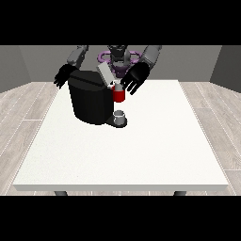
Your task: Insert the coffee pod into the coffee machine and close the lid
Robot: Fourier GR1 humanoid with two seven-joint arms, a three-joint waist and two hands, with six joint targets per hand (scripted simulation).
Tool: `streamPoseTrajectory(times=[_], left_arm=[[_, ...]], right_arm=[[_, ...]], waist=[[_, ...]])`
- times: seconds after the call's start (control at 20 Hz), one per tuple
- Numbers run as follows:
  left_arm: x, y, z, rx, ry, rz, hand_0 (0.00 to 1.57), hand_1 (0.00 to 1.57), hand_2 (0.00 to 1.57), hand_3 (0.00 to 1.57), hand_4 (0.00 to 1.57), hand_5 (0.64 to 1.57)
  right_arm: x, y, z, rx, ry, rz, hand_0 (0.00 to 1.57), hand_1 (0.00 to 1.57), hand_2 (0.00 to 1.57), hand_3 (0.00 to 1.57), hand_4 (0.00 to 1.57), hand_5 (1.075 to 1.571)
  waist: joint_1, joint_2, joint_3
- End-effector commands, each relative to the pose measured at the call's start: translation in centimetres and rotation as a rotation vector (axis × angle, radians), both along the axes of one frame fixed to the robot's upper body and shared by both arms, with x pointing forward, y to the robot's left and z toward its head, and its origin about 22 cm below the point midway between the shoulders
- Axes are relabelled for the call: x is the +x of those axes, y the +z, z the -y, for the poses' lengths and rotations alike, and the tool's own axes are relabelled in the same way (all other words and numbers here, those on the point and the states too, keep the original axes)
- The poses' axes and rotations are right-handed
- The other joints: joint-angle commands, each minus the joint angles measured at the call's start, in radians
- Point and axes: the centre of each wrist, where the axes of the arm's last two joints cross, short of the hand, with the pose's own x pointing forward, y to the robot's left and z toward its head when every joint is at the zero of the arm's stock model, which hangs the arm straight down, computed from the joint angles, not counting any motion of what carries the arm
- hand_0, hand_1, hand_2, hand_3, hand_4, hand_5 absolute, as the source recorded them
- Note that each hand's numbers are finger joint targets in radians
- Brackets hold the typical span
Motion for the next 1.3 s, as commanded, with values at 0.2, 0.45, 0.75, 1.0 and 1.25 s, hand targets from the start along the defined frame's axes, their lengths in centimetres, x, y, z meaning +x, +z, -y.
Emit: streamPoseTrajectory(times=[0.2, 0.45, 0.75, 1.0, 1.25], left_arm=[[0.1, -0.7, 0.9, 0.092, -0.034, -0.075, 0.0, 0.0, 0.0, 0.0, 0.0, 1.571], [-0.3, -0.2, -2.3, 0.085, -0.011, -0.097, 0.0, 0.0, 0.0, 0.0, 0.0, 1.571], [-0.2, -1.7, 0.8, 0.096, -0.06, -0.111, 0.0, 0.0, 0.0, 0.0, 0.0, 1.571], [-0.6, -6.1, 4.4, 0.022, -0.059, -0.2, 0.0, 0.0, 0.0, 0.0, 0.0, 1.571], [-1.7, -11.1, 0.9, -0.29, -0.021, -0.264, 0.0, 0.0, 0.0, 0.0, 0.0, 1.571]], right_arm=[[-0.3, -1.0, -1.3, -0.002, -0.029, -0.035, 0.0, 0.0, 0.0, 0.0, 0.34, 1.571], [-1.1, -0.9, -0.1, -0.017, -0.002, -0.038, 0.0, 0.0, 0.0, 0.0, 0.42, 1.571], [-1.4, -2.9, 0.4, 0.004, -0.05, -0.059, 0.0, 0.0, 0.0, 0.0, 0.38, 1.571], [-2.6, -4.3, 3.0, 0.023, -0.069, -0.129, 0.0, 0.0, 0.0, 0.0, 0.43, 1.571], [-4.7, -5.5, 3.2, 0.035, -0.078, -0.127, 0.0, 0.0, 0.0, 0.0, 0.45, 1.571]], waist=[[0.02, -0.02, -0.0024], [0.005, -0.065, -0.0028], [0.062, -0.105, -0.0024], [0.078, -0.208, -0.0022], [0.135, -0.293, -0.0033]])
